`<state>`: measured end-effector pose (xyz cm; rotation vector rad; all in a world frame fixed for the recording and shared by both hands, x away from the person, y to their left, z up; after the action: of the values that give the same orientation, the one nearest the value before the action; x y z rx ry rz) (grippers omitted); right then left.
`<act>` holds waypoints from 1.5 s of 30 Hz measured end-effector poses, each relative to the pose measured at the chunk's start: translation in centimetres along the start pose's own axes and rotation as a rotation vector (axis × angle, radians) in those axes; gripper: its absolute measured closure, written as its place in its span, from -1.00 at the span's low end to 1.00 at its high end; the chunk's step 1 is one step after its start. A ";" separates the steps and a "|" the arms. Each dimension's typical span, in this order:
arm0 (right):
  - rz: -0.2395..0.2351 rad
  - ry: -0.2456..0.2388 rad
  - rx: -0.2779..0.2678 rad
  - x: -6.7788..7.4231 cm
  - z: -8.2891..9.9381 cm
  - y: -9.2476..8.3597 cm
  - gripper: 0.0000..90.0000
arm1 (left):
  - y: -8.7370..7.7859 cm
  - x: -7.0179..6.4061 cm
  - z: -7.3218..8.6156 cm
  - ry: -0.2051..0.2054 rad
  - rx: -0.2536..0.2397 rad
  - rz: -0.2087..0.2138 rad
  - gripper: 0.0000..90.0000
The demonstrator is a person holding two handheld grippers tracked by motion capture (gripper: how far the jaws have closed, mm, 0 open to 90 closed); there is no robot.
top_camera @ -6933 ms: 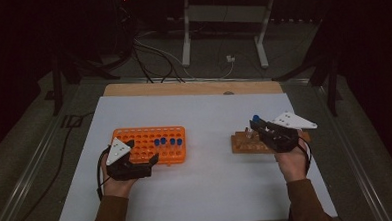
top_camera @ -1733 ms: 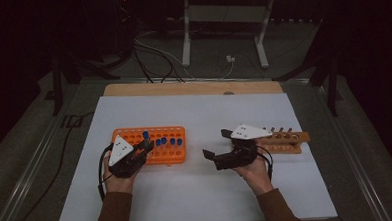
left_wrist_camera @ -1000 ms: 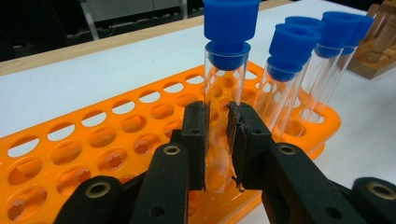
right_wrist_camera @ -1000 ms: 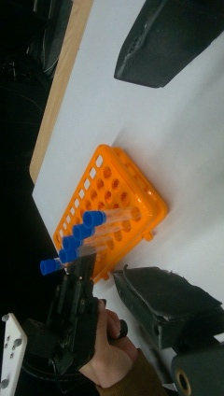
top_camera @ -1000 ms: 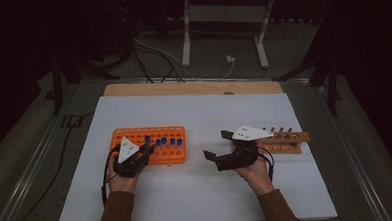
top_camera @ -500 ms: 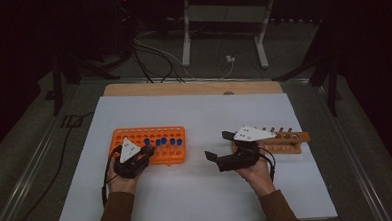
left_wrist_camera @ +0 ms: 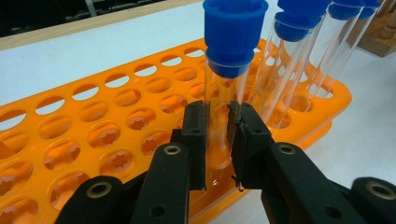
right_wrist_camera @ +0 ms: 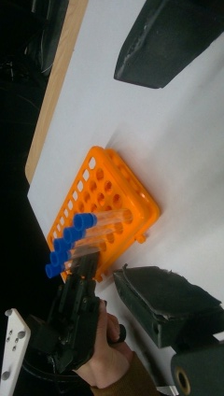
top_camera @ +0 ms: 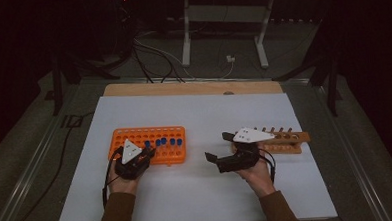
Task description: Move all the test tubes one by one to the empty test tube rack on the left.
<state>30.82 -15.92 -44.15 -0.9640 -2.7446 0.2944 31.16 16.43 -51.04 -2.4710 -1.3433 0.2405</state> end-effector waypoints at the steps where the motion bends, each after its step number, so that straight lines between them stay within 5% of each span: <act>1: 0.002 -0.003 0.001 0.0 0.0 0.0 -0.87 | 0.0 0.0 0.0 -0.001 0.000 0.000 0.73; 12: 0.007 0.005 0.007 -0.3 0.4 0.1 -0.87 | -0.1 0.3 0.0 -0.029 0.001 0.003 0.71; 28: 0.043 0.017 -0.007 -1.5 0.9 -0.9 -0.87 | -3.0 1.5 -1.8 -0.109 -0.124 -0.031 -0.61; 36: 0.081 0.006 -0.017 -2.4 1.2 -2.0 -0.87 | -4.5 1.9 -2.4 -0.086 -0.119 -0.036 -0.97; 45: 0.121 0.009 -0.042 -3.6 1.7 -3.8 -0.88 | -6.2 1.9 -2.6 -0.047 -0.119 -0.049 -0.99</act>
<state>30.86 -21.30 -45.28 -1.1419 -2.6998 0.2526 28.12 20.70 -46.39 -2.5397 -1.4759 0.2148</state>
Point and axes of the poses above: each handheld gripper's, and its own axes: y roughly forward along the jaws, z roughly out of its underside, x roughly to its left, the point moved 2 cm from there along y, roughly forward along the jaws, and after that the axes turned 10 degrees about -x, right-handed, at the moved point
